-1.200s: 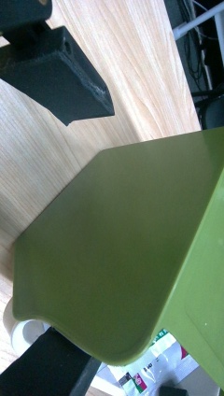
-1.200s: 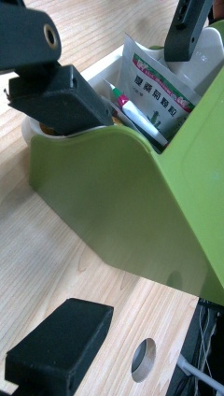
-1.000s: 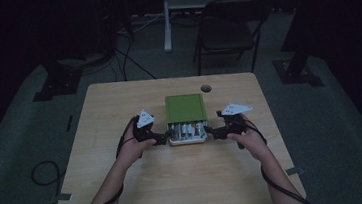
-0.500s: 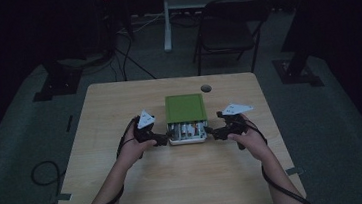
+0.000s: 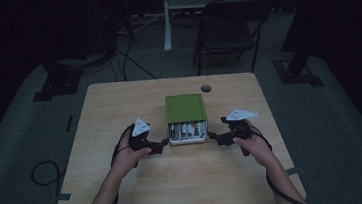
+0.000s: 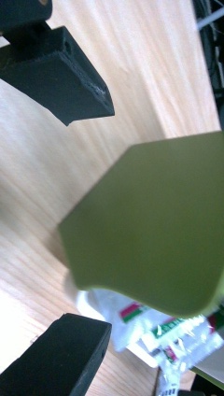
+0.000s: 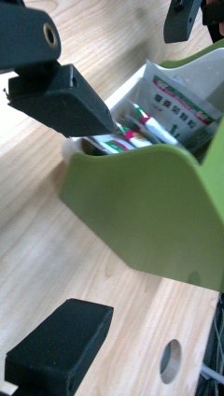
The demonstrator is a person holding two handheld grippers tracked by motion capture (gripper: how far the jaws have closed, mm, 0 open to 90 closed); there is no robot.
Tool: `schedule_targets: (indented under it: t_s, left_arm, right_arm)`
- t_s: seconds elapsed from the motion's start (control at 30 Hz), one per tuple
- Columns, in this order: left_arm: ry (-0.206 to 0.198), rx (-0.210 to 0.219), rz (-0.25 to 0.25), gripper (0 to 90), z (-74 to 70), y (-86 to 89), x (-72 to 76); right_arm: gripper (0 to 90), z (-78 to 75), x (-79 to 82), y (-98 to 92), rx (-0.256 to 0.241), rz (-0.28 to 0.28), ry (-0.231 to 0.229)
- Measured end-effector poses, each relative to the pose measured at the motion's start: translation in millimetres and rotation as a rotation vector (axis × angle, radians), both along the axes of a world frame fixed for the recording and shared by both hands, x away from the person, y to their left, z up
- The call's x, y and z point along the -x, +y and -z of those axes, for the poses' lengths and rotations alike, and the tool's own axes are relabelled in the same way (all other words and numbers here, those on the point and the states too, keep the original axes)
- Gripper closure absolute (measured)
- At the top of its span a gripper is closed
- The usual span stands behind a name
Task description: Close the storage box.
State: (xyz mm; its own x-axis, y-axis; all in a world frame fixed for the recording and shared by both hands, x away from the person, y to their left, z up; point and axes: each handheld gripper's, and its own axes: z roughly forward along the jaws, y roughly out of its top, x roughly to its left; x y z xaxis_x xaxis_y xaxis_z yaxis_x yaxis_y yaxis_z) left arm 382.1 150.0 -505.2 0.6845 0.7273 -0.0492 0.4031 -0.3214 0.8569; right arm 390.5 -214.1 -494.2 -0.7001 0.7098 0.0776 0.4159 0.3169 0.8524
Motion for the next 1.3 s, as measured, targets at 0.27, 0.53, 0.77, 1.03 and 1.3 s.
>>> schedule_targets:
  t_s: [0.27, 0.53, 0.77, 1.03, 1.3]
  left_arm:
    - [0.027, -0.016, -0.021, 1.2, 10.7, 17.0, 11.5]
    - [0.059, -0.023, -0.059, 1.2, 19.7, 33.2, 22.5]
    - [0.086, -0.044, -0.101, 1.3, 25.3, 44.4, 32.8]
    - [0.117, -0.069, -0.167, 1.2, 28.9, 56.5, 42.3]
    - [0.150, -0.062, -0.243, 1.2, 34.7, 69.1, 46.9]
  right_arm:
    - [11.2, 7.6, 13.3, -3.7, 0.002, 0.003, 0.020]
    - [11.2, 15.0, 28.0, -2.8, 0.032, -0.010, 0.022]
    - [11.2, 22.7, 36.1, -1.2, 0.060, -0.013, 0.029]
    - [11.2, 31.7, 44.9, -3.3, 0.096, -0.014, 0.035]
    - [11.3, 38.0, 48.8, -4.5, 0.113, -0.009, 0.043]
